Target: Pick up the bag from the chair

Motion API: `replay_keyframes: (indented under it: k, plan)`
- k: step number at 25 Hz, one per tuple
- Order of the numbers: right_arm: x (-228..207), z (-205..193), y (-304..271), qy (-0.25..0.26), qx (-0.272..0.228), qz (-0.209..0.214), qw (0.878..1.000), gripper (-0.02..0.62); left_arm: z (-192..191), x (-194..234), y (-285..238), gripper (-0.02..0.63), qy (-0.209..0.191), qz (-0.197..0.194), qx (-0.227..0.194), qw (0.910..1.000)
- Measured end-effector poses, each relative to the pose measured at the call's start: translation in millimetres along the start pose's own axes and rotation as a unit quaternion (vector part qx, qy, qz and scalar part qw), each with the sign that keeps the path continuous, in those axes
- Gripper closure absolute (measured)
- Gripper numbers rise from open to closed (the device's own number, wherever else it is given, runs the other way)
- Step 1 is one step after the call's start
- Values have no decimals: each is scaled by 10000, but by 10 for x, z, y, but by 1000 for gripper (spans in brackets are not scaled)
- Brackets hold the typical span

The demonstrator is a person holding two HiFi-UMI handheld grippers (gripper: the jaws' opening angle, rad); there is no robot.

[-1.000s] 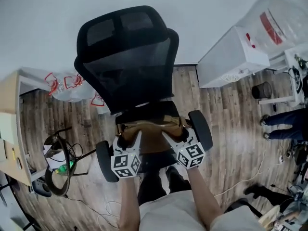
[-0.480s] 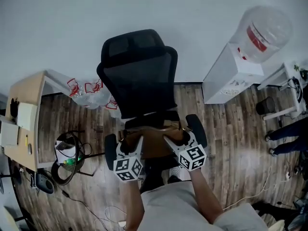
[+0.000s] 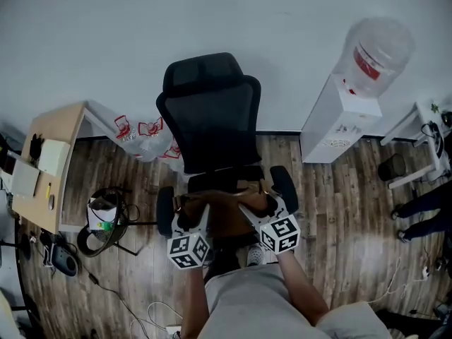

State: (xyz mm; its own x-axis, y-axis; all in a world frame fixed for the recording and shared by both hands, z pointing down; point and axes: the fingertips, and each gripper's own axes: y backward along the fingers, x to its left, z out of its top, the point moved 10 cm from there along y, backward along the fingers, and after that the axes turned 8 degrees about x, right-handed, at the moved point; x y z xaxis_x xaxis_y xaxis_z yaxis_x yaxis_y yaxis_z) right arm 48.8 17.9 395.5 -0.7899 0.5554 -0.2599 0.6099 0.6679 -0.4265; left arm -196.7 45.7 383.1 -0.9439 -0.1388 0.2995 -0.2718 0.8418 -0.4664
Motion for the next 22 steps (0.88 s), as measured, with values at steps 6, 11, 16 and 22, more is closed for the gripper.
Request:
replay_keyframes:
  k: [6, 11, 16, 22]
  plan:
    - [136, -159, 186, 38, -12, 187, 9998, 258, -177, -91, 307, 311, -30, 148, -26, 9999]
    - [225, -247, 314, 15, -55, 289, 9996, 255, -255, -133, 514, 313, -80, 113, -26, 9999]
    - [284, -247, 346, 75, -65, 265, 9996, 255, -276, -101, 570, 313, -17, 68, -51, 10000]
    - [280, -253, 352, 134, -37, 223, 9997, 255, -315, -99, 557, 314, 49, 53, -65, 10000]
